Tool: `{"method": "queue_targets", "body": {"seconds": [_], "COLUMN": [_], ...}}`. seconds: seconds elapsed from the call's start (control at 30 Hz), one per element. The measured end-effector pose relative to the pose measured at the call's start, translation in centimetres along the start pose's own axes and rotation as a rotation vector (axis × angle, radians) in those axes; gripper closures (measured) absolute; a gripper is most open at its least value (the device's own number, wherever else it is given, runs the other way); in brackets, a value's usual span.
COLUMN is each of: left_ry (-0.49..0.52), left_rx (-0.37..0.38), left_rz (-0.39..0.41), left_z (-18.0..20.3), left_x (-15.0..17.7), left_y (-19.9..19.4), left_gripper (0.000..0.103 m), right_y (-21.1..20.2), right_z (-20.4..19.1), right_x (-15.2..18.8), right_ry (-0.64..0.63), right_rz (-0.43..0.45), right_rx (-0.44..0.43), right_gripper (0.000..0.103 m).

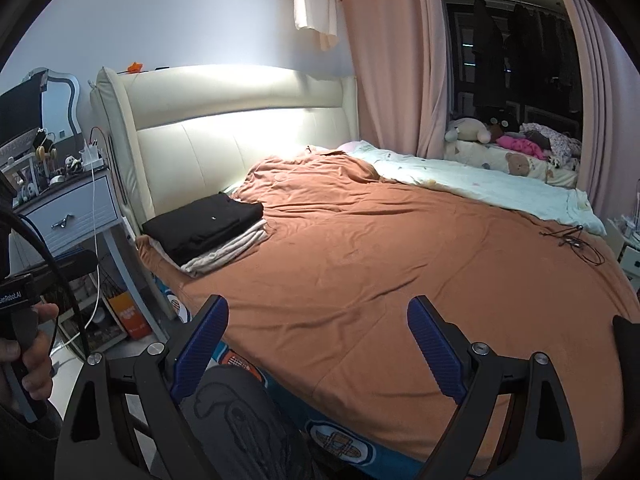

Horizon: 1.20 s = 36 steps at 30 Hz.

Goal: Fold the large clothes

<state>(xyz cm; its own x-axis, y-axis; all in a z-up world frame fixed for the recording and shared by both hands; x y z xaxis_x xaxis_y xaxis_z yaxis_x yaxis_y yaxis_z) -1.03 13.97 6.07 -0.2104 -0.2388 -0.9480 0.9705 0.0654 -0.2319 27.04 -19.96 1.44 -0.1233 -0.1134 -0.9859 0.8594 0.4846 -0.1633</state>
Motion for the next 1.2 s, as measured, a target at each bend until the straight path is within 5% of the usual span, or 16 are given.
{"method": "queue_targets", "body": {"seconds": [0.37, 1.2], "left_ry": [0.035, 0.123], "left_rx": [-0.019, -0.008], "left_rz": [-0.001, 0.002], "left_z": [1.2, 3.7], "left_x": [3.4, 4.1], "left_y": [-0.6, -0.1], "left_gripper": [0.000, 0.001], "right_y": [-0.2, 0.0], "right_z": [1.6, 1.4], "right_x": [1.5, 3.2], "right_ry": [0.049, 0.097], "right_rz": [-0.059, -0.031], "right_rx": [0.025, 0.091], "right_gripper": [0.013, 0.013]}}
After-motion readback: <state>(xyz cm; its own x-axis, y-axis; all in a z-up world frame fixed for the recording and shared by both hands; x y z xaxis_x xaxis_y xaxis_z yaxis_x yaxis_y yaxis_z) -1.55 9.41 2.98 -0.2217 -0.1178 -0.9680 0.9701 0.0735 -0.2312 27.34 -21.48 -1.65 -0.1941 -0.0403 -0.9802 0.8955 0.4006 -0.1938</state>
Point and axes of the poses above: each gripper's, at about its wrist camera, not at the fingertips, and y roughly the way its jaws point, z to its right, x to its underside, the point moved 4 cm from there along y, roughly the way its jaws point, and after that the axes turned 13 degrees about z, right-handed, at the moved point
